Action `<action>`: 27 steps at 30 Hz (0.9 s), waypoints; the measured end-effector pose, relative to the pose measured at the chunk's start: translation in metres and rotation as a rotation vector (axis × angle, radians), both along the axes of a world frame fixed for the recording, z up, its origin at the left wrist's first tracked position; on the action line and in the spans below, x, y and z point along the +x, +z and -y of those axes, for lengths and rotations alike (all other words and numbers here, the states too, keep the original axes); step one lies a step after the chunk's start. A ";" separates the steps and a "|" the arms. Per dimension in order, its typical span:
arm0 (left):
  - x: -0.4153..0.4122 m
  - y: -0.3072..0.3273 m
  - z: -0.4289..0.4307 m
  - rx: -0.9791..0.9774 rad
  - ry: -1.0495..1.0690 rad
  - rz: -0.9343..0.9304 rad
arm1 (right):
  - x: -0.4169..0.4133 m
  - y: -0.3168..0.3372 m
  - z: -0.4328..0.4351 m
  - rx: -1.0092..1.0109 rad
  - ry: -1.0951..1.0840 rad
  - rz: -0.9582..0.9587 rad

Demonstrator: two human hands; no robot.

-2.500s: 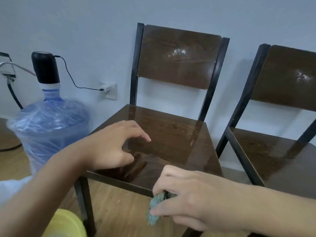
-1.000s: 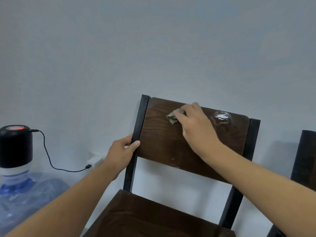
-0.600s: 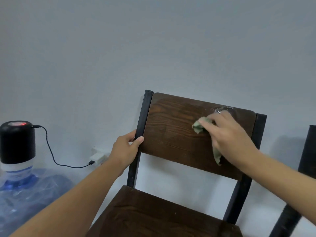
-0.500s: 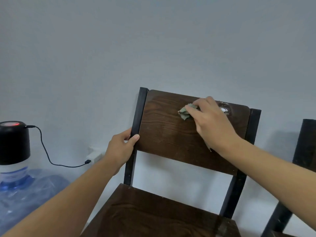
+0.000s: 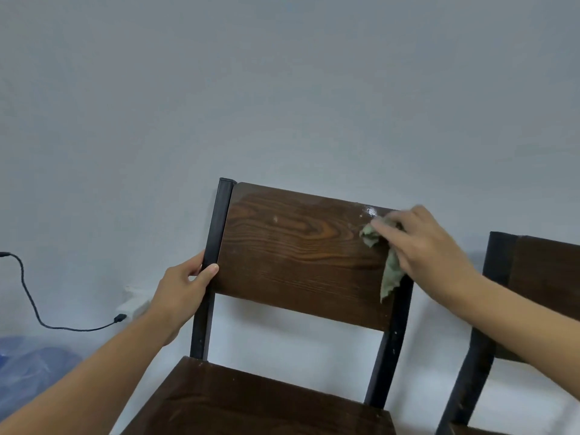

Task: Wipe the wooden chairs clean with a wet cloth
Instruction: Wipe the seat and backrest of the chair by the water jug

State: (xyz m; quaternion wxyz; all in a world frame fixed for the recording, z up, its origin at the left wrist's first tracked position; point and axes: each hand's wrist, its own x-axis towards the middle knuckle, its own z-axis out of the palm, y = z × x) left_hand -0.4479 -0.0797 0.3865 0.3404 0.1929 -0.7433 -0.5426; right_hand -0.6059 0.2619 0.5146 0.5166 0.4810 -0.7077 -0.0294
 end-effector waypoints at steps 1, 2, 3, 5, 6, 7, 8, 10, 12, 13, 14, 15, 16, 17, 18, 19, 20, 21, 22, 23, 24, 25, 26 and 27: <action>0.000 0.001 -0.002 0.005 0.000 0.004 | -0.004 0.006 0.005 -0.053 -0.010 0.007; 0.001 0.001 -0.004 0.011 0.004 0.012 | -0.006 0.007 0.011 -0.076 -0.010 0.011; 0.001 0.001 -0.006 0.015 0.005 0.011 | -0.006 0.004 0.015 -0.078 0.000 0.014; 0.003 0.003 -0.008 0.009 0.014 0.021 | 0.001 -0.013 0.013 -0.010 0.029 0.012; 0.004 0.004 -0.009 -0.008 0.021 0.038 | 0.007 -0.023 0.007 0.066 0.047 0.001; 0.004 0.005 -0.008 -0.029 0.040 0.058 | 0.013 -0.034 -0.001 0.163 0.051 -0.008; 0.005 0.006 -0.007 -0.067 0.075 0.097 | 0.020 -0.044 -0.012 0.261 0.036 -0.001; 0.009 0.003 -0.003 -0.171 0.166 0.223 | 0.027 -0.060 -0.037 0.379 -0.013 0.071; 0.018 -0.005 0.003 -0.282 0.281 0.385 | 0.028 -0.069 -0.067 0.366 -0.059 0.165; 0.025 -0.010 0.000 -0.335 0.325 0.467 | 0.028 -0.072 -0.083 0.337 -0.081 0.201; 0.031 -0.015 -0.008 -0.415 0.361 0.550 | 0.028 -0.074 -0.101 0.302 -0.111 0.235; 0.037 -0.019 -0.023 -0.522 0.368 0.609 | 0.027 -0.077 -0.120 0.261 -0.149 0.278; 0.043 -0.018 -0.051 -0.625 0.357 0.644 | 0.026 -0.081 -0.140 0.208 -0.192 0.328; 0.046 -0.016 -0.083 -0.681 0.322 0.634 | 0.024 -0.086 -0.160 0.150 -0.239 0.374; 0.050 -0.012 -0.117 -0.690 0.265 0.615 | 0.021 -0.091 -0.179 0.092 -0.287 0.407; 0.051 -0.011 -0.149 -0.658 0.183 0.587 | 0.017 -0.097 -0.198 0.040 -0.332 0.433; 0.050 -0.012 -0.177 -0.606 0.096 0.572 | 0.014 -0.103 -0.217 0.002 -0.369 0.472; 0.047 -0.013 -0.203 -0.575 0.008 0.559 | 0.011 -0.108 -0.236 -0.022 -0.403 0.532; 0.041 -0.015 -0.226 -0.556 -0.070 0.555 | 0.009 -0.111 -0.254 -0.042 -0.436 0.601; 0.034 -0.018 -0.247 -0.544 -0.143 0.540 | 0.007 -0.115 -0.272 -0.062 -0.473 0.677; 0.027 -0.021 -0.267 -0.526 -0.203 0.531 | 0.005 -0.117 -0.290 -0.082 -0.511 0.758; 0.021 -0.024 -0.287 -0.492 -0.264 0.517 | 0.004 -0.118 -0.308 -0.101 -0.548 0.829; 0.015 -0.026 -0.305 -0.458 -0.313 0.507 | 0.006 -0.118 -0.326 -0.125 -0.580 0.891; 0.008 -0.029 -0.321 -0.440 -0.353 0.498 | 0.008 -0.117 -0.344 -0.164 -0.610 0.954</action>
